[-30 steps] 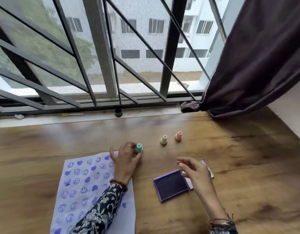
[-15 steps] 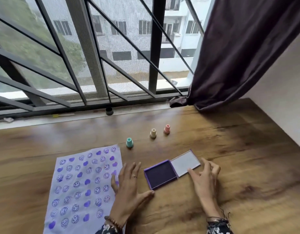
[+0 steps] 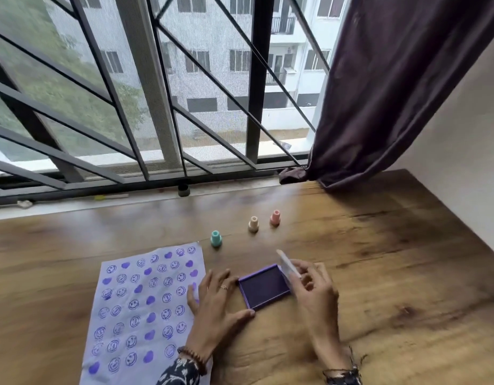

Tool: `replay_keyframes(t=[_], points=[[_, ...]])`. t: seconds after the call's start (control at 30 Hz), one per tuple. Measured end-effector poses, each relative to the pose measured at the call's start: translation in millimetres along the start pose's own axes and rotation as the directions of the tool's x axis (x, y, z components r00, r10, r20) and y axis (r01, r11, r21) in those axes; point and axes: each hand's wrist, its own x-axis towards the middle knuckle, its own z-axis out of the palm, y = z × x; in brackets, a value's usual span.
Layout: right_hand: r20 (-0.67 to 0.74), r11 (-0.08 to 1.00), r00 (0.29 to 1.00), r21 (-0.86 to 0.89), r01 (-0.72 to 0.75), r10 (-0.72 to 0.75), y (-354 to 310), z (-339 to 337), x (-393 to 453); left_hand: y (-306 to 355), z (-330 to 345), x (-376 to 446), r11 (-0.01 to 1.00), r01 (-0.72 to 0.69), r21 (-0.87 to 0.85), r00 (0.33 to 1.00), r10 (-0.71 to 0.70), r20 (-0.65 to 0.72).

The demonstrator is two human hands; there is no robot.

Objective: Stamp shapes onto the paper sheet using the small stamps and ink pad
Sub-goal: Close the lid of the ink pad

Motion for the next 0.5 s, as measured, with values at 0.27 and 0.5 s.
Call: replay_keyframes(t=[0.27,0.5], points=[[0.179,0.93,0.972,-0.306,0.204,-0.154,-8,39,-43,-2,1,1,1.0,-0.009,0.004,0.999,0.009,0.04],[0.198,0.88,0.964,-0.47,-0.066,0.178,-3,34,-20,-3,-3,2,0.999,-0.017,-0.034,0.999,0.018,0.049]])
